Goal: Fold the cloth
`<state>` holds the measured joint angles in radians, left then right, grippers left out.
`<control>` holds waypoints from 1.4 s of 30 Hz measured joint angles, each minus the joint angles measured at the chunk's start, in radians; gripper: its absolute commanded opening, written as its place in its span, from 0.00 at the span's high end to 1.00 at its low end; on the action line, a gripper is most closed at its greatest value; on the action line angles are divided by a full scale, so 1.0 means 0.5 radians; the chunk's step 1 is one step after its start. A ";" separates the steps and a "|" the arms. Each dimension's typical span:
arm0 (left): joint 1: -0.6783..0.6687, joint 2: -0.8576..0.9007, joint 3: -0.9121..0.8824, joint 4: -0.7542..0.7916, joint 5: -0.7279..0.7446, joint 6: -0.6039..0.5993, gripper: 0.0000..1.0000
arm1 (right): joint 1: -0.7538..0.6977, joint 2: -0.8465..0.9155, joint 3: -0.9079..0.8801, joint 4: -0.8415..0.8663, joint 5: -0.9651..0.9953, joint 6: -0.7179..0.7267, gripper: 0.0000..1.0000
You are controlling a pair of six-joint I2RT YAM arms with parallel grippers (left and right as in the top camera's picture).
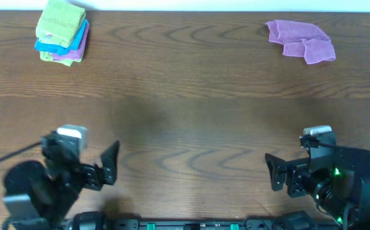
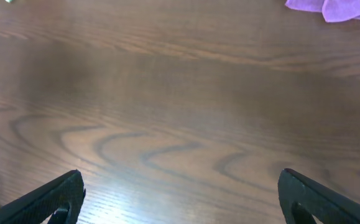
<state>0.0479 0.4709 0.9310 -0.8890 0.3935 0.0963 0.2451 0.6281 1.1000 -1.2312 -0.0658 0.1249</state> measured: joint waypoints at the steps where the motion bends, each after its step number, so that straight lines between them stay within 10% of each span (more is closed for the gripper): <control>1: -0.108 -0.176 -0.254 0.211 -0.060 0.025 0.05 | 0.000 0.000 -0.001 0.000 0.000 0.000 0.01; 16: -0.186 -0.774 -1.523 1.048 -0.119 -0.149 0.05 | 0.000 0.000 -0.005 0.001 0.006 0.000 0.01; 42: -0.161 -0.916 -1.621 1.154 -0.129 -0.199 0.05 | 0.000 0.000 -0.005 0.001 0.007 0.000 0.01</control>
<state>-0.0326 0.0128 0.1204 -0.3122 0.3290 -0.0032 0.2451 0.6281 1.0973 -1.2308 -0.0624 0.1249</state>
